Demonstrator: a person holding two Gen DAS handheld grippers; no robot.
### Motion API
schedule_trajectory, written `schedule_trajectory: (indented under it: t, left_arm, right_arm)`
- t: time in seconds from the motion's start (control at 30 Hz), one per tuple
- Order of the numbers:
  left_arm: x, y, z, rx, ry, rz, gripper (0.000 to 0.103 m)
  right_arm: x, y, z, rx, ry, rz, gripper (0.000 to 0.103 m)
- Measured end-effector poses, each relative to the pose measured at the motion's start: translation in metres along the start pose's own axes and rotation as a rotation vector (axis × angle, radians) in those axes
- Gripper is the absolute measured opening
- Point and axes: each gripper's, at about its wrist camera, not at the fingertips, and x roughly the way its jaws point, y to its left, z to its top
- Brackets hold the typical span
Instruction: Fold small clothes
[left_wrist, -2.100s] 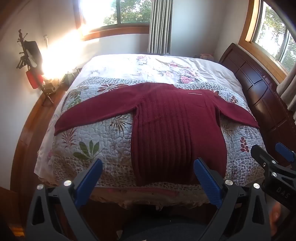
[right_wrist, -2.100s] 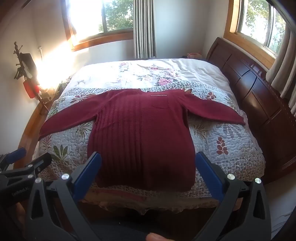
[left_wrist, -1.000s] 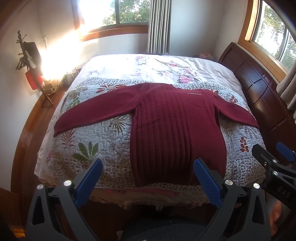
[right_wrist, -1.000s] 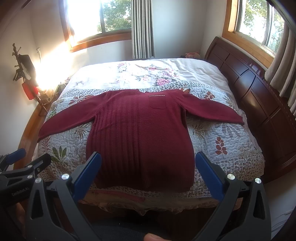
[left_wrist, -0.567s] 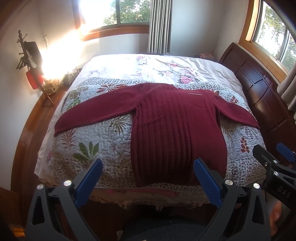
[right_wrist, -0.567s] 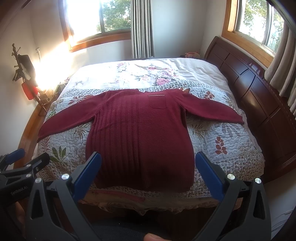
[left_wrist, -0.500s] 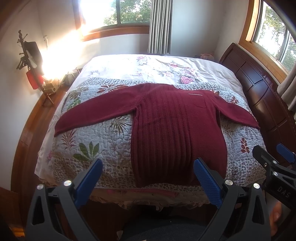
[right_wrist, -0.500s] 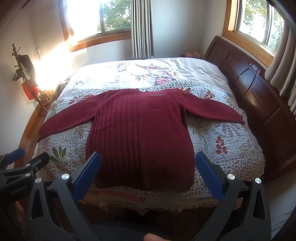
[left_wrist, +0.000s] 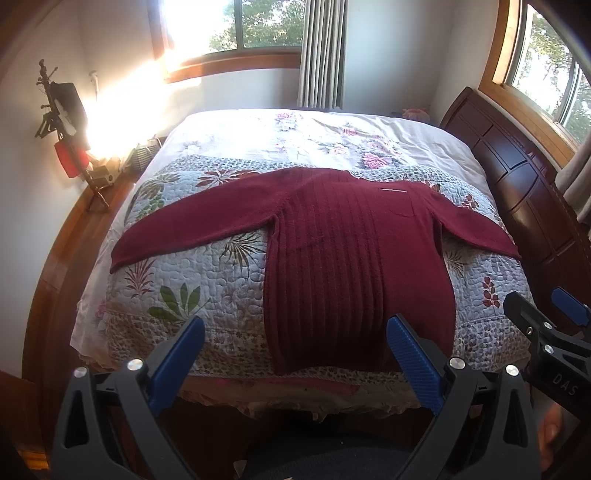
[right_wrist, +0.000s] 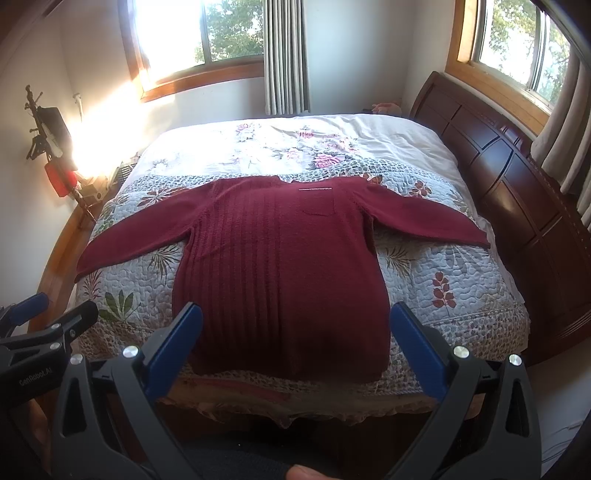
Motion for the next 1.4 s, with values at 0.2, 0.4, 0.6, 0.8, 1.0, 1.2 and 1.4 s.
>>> schedule_trajectory:
  t: [0.2,0.4,0.6,0.8,1.0,1.2,1.4]
  left_arm:
    - [0.0,0.003,0.0,0.0,-0.001,0.0,0.099]
    - [0.001,-0.001,0.002,-0.001,0.0,0.002,0.099]
    - [0.002,0.0,0.004,-0.001,0.002,0.0,0.099]
    - [0.003,0.001,0.005,-0.002,0.003,-0.002,0.099]
    - [0.005,0.003,0.008,-0.004,0.007,-0.001,0.099]
    - [0.009,0.007,0.012,-0.009,0.012,-0.002,0.099]
    - [0.019,0.012,0.022,-0.012,0.018,-0.009,0.099]
  right_arm:
    - [0.001,0.002,0.001,0.003,0.002,0.001,0.1]
    - [0.001,0.0,0.001,0.001,0.001,0.0,0.1]
    - [0.004,0.001,0.003,0.002,0.004,-0.003,0.1]
    - [0.007,0.008,0.003,0.002,0.008,-0.005,0.1]
    - [0.012,0.003,0.008,0.003,0.011,-0.004,0.1]
    - [0.017,0.007,0.013,0.002,0.02,-0.008,0.1]
    - [0.021,0.008,0.017,0.006,0.025,-0.022,0.1]
